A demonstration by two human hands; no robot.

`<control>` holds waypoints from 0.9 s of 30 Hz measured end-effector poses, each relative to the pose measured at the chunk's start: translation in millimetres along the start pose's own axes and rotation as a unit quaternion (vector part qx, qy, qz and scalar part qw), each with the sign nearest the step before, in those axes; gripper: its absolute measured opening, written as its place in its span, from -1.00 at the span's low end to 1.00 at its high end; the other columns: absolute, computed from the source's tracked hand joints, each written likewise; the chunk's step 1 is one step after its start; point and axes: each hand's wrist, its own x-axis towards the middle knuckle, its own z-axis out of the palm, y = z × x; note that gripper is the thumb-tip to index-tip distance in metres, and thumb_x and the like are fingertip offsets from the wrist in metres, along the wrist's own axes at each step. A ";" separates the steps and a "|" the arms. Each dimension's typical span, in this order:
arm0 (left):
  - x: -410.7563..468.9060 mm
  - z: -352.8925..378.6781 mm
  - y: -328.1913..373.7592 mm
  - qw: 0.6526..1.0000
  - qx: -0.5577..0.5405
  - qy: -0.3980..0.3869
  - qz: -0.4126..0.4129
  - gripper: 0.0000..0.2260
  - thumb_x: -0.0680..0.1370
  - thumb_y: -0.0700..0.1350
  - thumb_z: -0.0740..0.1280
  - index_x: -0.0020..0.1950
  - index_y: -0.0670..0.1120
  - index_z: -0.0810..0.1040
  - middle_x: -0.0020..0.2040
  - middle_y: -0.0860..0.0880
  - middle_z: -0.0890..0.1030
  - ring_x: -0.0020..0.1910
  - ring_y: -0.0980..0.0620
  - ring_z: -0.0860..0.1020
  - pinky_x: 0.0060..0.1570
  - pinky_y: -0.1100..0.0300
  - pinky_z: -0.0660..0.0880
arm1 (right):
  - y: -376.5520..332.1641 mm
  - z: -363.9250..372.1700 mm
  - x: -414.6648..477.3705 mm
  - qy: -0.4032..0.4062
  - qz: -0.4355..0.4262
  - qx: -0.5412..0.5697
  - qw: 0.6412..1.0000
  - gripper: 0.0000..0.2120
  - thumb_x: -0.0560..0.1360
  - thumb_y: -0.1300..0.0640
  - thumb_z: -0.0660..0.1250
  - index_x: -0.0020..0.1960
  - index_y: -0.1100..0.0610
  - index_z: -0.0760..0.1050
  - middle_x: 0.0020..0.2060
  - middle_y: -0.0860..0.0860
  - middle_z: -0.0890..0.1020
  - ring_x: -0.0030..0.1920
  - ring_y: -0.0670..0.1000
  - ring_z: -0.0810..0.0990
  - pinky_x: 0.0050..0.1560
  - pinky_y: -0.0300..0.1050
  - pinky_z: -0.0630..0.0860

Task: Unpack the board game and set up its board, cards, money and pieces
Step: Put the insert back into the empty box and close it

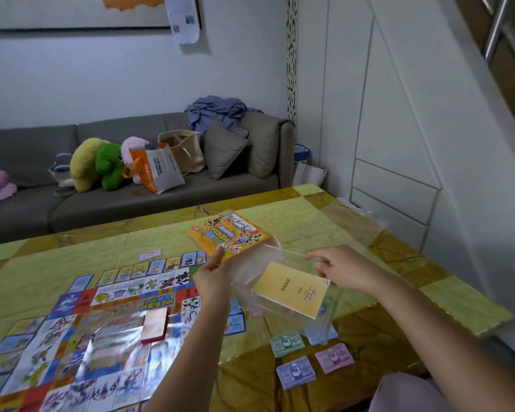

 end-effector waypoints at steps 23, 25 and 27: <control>14.0 -26.3 4.7 0.986 0.090 -0.138 0.011 -0.56 0.52 -0.39 0.20 0.32 -0.03 0.53 -0.13 -0.07 0.57 -0.09 -0.07 0.42 -0.06 0.05 0.39 | -18.1 -2.1 -8.8 0.095 0.089 -0.015 0.991 -0.62 0.60 0.19 0.15 0.38 -0.01 0.42 0.23 0.05 0.58 -0.03 0.06 0.58 -0.42 -0.30 0.26; 8.1 -30.2 11.6 0.979 0.116 -0.166 0.033 -0.55 0.51 -0.38 0.25 0.35 -0.04 0.50 -0.08 -0.09 0.56 -0.18 -0.06 0.45 -0.16 0.19 0.44 | -19.4 -2.3 -8.4 0.103 0.092 -0.015 0.990 -0.62 0.59 0.19 0.15 0.38 -0.02 0.43 0.20 0.05 0.59 -0.07 0.04 0.56 -0.43 -0.30 0.26; -1.6 -32.1 17.6 0.973 0.136 -0.174 0.065 -0.53 0.51 -0.39 0.26 0.38 -0.06 0.47 0.12 -0.16 0.61 -0.27 0.03 0.56 -0.34 0.29 0.51 | -20.8 -0.7 -8.2 0.113 0.096 -0.015 0.989 -0.61 0.59 0.19 0.15 0.38 -0.02 0.43 0.22 0.06 0.58 -0.01 0.06 0.60 -0.44 -0.29 0.27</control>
